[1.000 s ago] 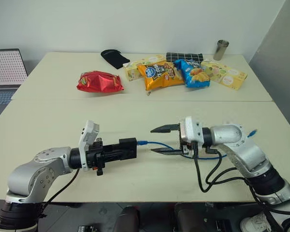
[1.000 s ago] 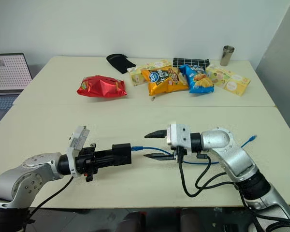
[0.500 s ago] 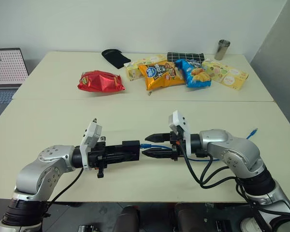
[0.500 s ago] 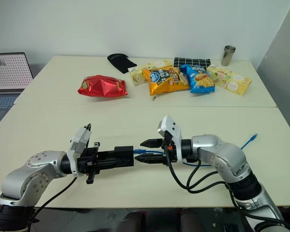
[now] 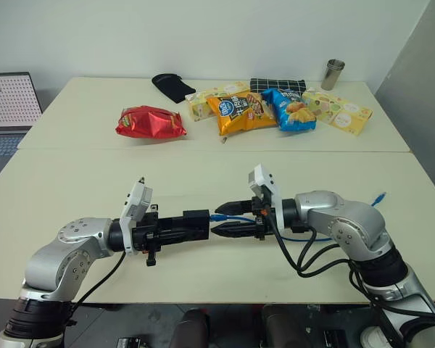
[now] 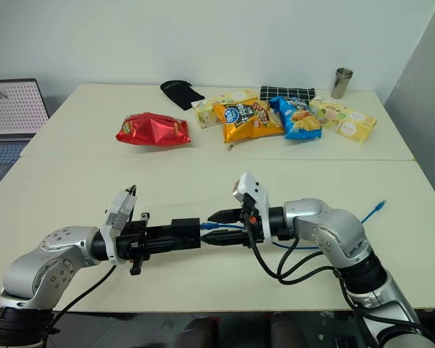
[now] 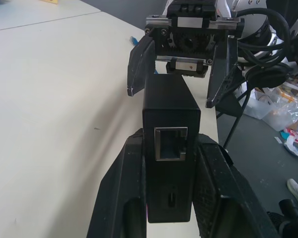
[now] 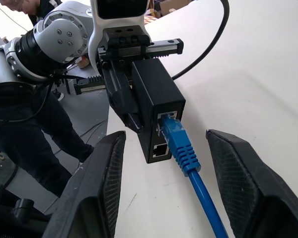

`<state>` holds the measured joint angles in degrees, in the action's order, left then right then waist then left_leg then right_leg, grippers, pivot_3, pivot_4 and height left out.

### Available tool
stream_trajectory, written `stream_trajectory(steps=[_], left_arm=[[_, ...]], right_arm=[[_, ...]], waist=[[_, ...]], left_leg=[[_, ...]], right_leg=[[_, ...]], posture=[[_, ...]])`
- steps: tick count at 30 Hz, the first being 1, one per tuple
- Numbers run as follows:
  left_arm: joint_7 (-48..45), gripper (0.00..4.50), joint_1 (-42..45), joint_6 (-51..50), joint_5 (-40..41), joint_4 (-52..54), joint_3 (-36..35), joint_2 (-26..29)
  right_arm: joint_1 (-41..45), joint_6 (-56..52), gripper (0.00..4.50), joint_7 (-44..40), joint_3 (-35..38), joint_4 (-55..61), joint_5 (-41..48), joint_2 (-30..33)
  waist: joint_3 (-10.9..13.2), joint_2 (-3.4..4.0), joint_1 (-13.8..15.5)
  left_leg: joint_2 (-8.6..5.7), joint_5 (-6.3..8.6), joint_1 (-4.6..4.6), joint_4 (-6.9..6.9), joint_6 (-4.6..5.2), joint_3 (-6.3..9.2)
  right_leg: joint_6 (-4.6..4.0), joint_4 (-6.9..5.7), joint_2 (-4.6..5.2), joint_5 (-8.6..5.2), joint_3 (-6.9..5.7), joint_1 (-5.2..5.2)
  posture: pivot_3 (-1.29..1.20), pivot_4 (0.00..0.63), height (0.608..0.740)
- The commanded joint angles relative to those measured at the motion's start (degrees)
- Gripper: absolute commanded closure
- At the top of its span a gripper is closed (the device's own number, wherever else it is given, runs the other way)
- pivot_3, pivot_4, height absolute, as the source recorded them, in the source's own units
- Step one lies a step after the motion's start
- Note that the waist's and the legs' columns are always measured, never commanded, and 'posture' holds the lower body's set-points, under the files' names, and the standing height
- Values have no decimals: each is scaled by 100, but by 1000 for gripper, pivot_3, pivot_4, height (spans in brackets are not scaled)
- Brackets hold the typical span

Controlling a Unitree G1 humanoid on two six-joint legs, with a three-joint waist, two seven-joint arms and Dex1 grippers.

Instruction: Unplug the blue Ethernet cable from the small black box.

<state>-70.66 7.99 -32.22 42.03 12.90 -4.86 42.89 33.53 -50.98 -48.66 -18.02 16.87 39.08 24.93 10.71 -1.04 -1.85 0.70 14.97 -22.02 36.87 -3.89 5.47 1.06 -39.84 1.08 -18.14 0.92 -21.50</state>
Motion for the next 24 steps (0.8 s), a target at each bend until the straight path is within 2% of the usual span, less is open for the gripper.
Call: stream_trajectory(steps=[1,11,24], left_arm=[[-67,3704,-12,120,-16,131,-34,3],[-203,3704,-17,258,-105,8,-26,-49],[-530,3704,-196,563,-281,-207,-22,-58]], right_arm=[[181,29,2259,-101,33,16,-31,-70],[284,119,4430,-454,-89,-95,-227,48],[432,204,4496,-950,-117,-370,-450,232]], waist=[[0,0,0],[0,0,0],[1,1,0]], left_leg=[[0,0,0,0,0,-1],[-1,0,-1,0,0,-2],[-1,0,-2,-1,0,-2]], right_leg=[[0,0,0,0,0,0],[0,0,-1,0,0,-2],[0,0,-1,0,-2,-4]], posture=[[0,150,740],[0,150,740],[0,150,740]])
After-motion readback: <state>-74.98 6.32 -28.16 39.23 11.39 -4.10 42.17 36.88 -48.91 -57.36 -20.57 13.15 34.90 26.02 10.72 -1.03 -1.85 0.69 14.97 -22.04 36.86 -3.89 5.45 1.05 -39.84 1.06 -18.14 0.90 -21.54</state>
